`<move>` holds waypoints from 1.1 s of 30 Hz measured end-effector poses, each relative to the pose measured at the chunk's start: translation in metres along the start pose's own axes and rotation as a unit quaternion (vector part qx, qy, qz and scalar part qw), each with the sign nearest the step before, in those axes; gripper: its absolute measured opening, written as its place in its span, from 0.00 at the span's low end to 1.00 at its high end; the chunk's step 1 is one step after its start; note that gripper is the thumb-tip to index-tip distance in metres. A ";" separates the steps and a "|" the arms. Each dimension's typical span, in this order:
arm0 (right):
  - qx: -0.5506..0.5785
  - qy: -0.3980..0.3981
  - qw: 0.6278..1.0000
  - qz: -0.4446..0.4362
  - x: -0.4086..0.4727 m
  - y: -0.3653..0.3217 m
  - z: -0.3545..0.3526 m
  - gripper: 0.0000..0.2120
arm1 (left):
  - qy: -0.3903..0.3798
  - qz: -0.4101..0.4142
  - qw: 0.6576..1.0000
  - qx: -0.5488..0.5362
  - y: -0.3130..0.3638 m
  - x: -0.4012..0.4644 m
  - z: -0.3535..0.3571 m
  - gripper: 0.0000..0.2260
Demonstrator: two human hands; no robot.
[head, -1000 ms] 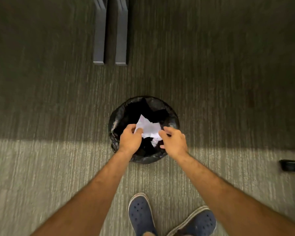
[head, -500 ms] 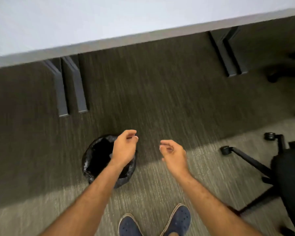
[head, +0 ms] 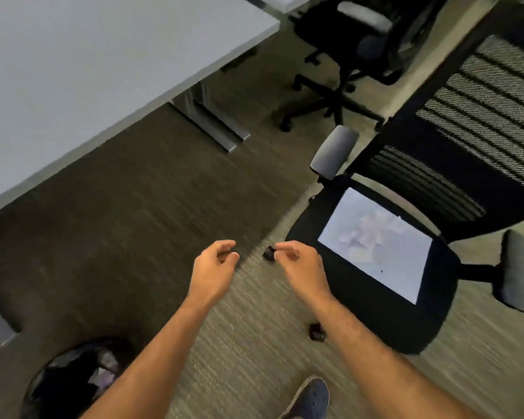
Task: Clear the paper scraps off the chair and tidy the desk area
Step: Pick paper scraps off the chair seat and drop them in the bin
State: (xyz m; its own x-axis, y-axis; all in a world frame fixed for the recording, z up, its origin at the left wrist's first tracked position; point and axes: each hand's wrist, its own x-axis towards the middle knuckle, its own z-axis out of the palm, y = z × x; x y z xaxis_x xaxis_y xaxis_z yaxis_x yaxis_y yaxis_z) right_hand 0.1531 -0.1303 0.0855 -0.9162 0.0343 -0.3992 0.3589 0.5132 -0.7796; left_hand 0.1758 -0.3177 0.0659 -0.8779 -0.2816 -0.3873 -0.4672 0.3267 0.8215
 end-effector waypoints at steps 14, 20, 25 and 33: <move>-0.110 0.061 0.984 0.130 0.120 0.183 -0.228 0.12 | -0.164 0.134 0.936 0.282 0.071 0.041 0.286 0.30; -0.254 -0.006 0.963 0.085 0.184 0.219 -0.244 0.26 | -0.165 0.210 0.882 0.389 0.057 0.078 0.375 0.40; -0.376 -0.087 0.922 0.015 0.231 0.219 -0.229 0.31 | -0.181 0.214 0.849 0.447 0.043 0.101 0.410 0.42; -0.422 -0.120 0.898 -0.026 0.258 0.241 -0.211 0.40 | -0.171 0.233 0.854 0.433 0.031 0.108 0.416 0.32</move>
State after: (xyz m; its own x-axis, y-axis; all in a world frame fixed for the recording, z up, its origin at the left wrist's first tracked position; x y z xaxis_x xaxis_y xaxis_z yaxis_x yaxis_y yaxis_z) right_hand -0.0347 0.1833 -0.1032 -0.8261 -0.1428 -0.5451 -0.0387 0.9795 -0.1979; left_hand 0.0229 0.0374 -0.1244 -0.8997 0.2928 -0.3237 0.1689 0.9174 0.3602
